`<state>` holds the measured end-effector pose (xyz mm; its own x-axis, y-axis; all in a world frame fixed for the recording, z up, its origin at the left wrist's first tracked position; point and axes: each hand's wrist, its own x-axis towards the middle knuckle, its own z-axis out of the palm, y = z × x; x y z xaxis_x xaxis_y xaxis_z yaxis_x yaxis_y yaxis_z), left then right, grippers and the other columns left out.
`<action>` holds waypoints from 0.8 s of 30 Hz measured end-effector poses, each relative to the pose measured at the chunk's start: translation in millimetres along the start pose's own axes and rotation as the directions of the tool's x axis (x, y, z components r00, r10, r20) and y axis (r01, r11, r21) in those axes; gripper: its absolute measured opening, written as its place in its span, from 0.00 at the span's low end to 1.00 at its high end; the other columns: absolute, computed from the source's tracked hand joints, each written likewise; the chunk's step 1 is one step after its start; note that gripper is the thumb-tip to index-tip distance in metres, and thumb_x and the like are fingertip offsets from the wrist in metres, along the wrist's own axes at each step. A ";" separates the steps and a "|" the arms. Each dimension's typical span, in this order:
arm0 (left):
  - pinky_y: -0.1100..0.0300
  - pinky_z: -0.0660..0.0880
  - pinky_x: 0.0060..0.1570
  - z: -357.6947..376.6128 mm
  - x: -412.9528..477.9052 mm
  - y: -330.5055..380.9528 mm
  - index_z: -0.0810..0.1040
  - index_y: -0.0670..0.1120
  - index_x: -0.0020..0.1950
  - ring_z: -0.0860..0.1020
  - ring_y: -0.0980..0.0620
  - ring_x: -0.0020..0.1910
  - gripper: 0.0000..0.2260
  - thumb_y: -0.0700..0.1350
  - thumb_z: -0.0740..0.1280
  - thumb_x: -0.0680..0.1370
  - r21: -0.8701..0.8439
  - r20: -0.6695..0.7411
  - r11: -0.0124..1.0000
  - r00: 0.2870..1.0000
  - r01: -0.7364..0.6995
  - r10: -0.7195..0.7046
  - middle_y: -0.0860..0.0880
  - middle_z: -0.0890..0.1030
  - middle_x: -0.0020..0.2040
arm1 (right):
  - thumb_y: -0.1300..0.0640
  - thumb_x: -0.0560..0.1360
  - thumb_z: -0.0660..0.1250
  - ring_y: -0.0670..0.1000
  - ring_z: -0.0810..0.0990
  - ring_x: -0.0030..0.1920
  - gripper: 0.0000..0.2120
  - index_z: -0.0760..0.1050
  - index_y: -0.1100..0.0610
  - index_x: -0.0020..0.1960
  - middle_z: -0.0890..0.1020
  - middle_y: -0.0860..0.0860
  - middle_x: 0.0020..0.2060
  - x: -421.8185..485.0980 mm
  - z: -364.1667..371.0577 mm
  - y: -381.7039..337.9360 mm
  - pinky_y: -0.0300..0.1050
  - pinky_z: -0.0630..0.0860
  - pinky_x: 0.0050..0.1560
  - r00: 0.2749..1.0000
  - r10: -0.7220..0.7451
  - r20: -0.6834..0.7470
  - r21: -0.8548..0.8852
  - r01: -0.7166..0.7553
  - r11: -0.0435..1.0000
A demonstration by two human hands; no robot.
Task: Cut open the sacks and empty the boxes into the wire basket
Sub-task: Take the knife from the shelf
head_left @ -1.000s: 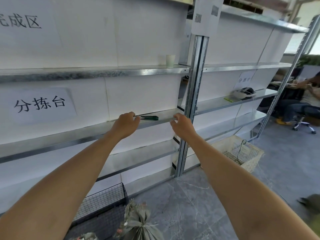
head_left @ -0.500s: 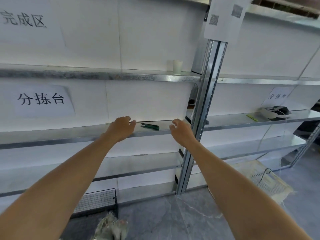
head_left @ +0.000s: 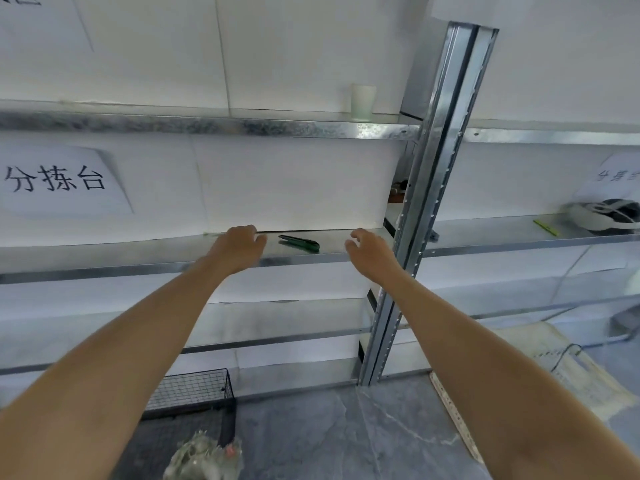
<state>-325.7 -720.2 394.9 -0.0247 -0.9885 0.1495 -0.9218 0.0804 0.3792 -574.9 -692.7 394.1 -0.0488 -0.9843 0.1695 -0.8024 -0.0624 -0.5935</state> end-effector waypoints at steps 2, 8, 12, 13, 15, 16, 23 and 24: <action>0.53 0.70 0.47 9.4 26.4 -2.0 0.74 0.42 0.58 0.75 0.42 0.50 0.20 0.54 0.52 0.81 -0.008 -0.007 1.000 1.000 0.011 -0.011 0.41 0.78 0.54 | 0.53 0.81 0.54 0.57 0.75 0.59 0.20 0.67 0.59 0.70 0.76 0.58 0.63 31.2 2.0 6.2 0.46 0.69 0.53 1.000 -0.008 0.009 -0.013 0.008 1.000; 0.54 0.68 0.49 29.9 111.6 -20.2 0.75 0.40 0.56 0.72 0.45 0.50 0.19 0.52 0.52 0.81 -0.101 -0.003 0.989 0.994 0.108 -0.108 0.41 0.77 0.54 | 0.52 0.81 0.53 0.56 0.72 0.63 0.21 0.66 0.57 0.71 0.74 0.57 0.65 136.1 28.1 8.1 0.46 0.67 0.54 0.993 -0.044 0.107 -0.053 0.050 0.997; 0.53 0.70 0.50 42.6 156.4 -33.8 0.75 0.39 0.54 0.73 0.44 0.50 0.19 0.51 0.52 0.81 -0.117 0.002 0.978 0.985 0.171 -0.172 0.41 0.78 0.53 | 0.52 0.81 0.53 0.56 0.72 0.64 0.21 0.66 0.58 0.71 0.74 0.56 0.66 189.5 55.0 11.1 0.47 0.68 0.57 0.977 -0.061 0.207 -0.080 0.078 0.994; 0.53 0.70 0.51 46.0 165.8 -37.0 0.75 0.39 0.54 0.73 0.43 0.50 0.19 0.51 0.52 0.81 -0.114 0.012 0.976 0.983 0.186 -0.186 0.40 0.78 0.53 | 0.52 0.81 0.53 0.56 0.72 0.64 0.21 0.66 0.58 0.71 0.74 0.56 0.66 200.5 60.8 12.4 0.47 0.68 0.58 0.972 -0.058 0.227 -0.081 0.078 0.994; 0.53 0.70 0.51 54.6 181.9 -42.7 0.74 0.38 0.54 0.73 0.43 0.51 0.19 0.51 0.52 0.81 -0.102 0.031 0.975 0.980 0.200 -0.198 0.40 0.78 0.54 | 0.52 0.81 0.52 0.57 0.72 0.64 0.21 0.66 0.58 0.71 0.73 0.57 0.66 220.4 72.4 16.8 0.48 0.68 0.58 0.963 -0.050 0.263 -0.079 0.073 0.994; 0.53 0.69 0.50 59.3 187.8 -45.2 0.74 0.38 0.53 0.73 0.43 0.50 0.19 0.51 0.51 0.81 -0.086 0.041 0.975 0.979 0.204 -0.202 0.40 0.78 0.54 | 0.52 0.81 0.52 0.57 0.72 0.64 0.21 0.66 0.59 0.71 0.73 0.57 0.66 228.5 78.0 19.7 0.47 0.68 0.57 0.958 -0.042 0.283 -0.078 0.067 0.995; 0.51 0.72 0.54 95.2 217.9 -65.8 0.75 0.39 0.61 0.76 0.41 0.54 0.21 0.52 0.52 0.81 -0.050 0.074 0.959 0.959 0.278 -0.274 0.39 0.79 0.56 | 0.54 0.80 0.54 0.58 0.75 0.58 0.18 0.70 0.62 0.65 0.77 0.59 0.60 279.0 119.8 41.1 0.48 0.70 0.53 0.910 -0.003 0.415 -0.111 0.054 0.992; 0.51 0.73 0.53 99.7 221.3 -68.6 0.75 0.39 0.59 0.76 0.42 0.52 0.20 0.53 0.52 0.81 -0.052 0.078 0.956 0.955 0.289 -0.285 0.39 0.79 0.55 | 0.55 0.80 0.54 0.58 0.75 0.57 0.18 0.70 0.62 0.64 0.77 0.59 0.59 285.7 126.0 44.1 0.47 0.70 0.52 0.898 0.000 0.441 -0.113 0.055 0.992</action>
<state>-306.5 -957.3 310.9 0.2087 -0.9773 -0.0364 -0.8683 -0.2023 0.4529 -549.2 -997.4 317.2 0.2182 -0.9563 -0.1947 -0.8657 -0.0976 -0.4909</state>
